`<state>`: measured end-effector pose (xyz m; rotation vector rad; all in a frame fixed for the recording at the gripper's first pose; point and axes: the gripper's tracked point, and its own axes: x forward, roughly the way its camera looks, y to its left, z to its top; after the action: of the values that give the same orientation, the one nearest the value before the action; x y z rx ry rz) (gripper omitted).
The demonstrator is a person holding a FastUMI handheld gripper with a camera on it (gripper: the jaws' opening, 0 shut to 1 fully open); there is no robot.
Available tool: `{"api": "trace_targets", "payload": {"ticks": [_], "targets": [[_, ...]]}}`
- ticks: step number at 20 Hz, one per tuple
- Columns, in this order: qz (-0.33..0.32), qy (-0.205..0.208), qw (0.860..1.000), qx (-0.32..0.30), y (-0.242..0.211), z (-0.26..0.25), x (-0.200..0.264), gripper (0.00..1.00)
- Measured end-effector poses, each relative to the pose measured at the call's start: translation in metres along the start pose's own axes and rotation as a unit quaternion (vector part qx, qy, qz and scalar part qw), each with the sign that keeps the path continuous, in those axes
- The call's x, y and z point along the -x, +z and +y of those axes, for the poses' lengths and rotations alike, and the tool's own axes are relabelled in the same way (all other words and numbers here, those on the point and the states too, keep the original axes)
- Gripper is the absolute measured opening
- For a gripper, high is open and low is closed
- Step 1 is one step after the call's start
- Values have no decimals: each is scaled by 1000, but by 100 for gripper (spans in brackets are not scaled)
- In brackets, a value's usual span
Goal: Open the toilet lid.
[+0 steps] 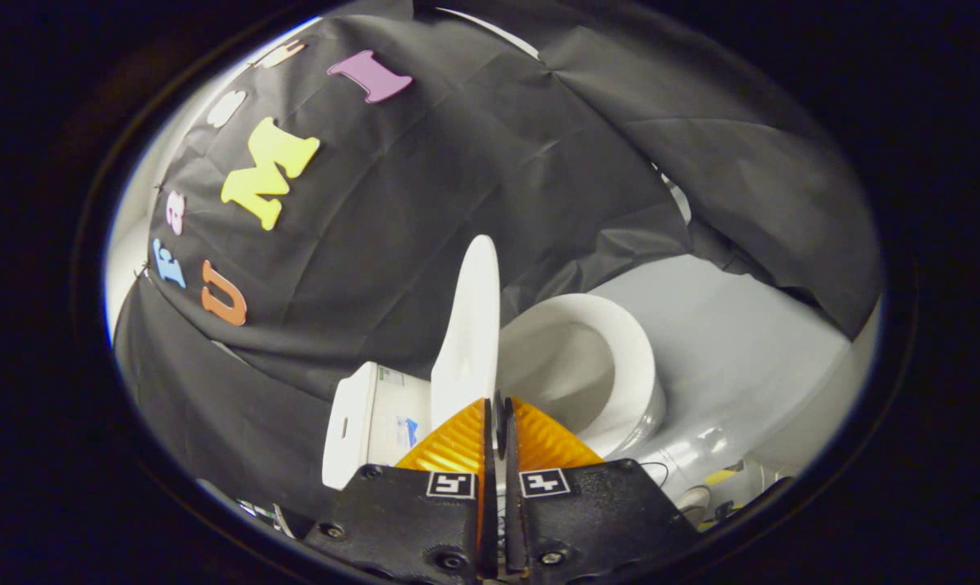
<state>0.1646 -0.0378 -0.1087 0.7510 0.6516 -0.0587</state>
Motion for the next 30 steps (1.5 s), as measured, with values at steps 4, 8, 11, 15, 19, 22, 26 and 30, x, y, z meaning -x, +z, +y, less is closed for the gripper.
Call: {"api": "trace_targets", "payload": {"ticks": [4, 8, 11, 15, 19, 22, 26, 30], "targets": [[-1, 17, 1000, 4, 0, 27, 7, 7], [-2, 10, 1000, 29, -1, 36, 9, 7], [1, 10, 999, 37, -4, 59, 13, 7], [0, 5, 998, 60, -6, 72, 13, 7], [0, 11, 998, 65, -9, 90, 16, 8], [-2, 14, 997, 78, -12, 105, 17, 9], [-3, 15, 995, 98, -15, 124, 17, 12], [-4, 15, 993, 113, -20, 143, 17, 12]]}}
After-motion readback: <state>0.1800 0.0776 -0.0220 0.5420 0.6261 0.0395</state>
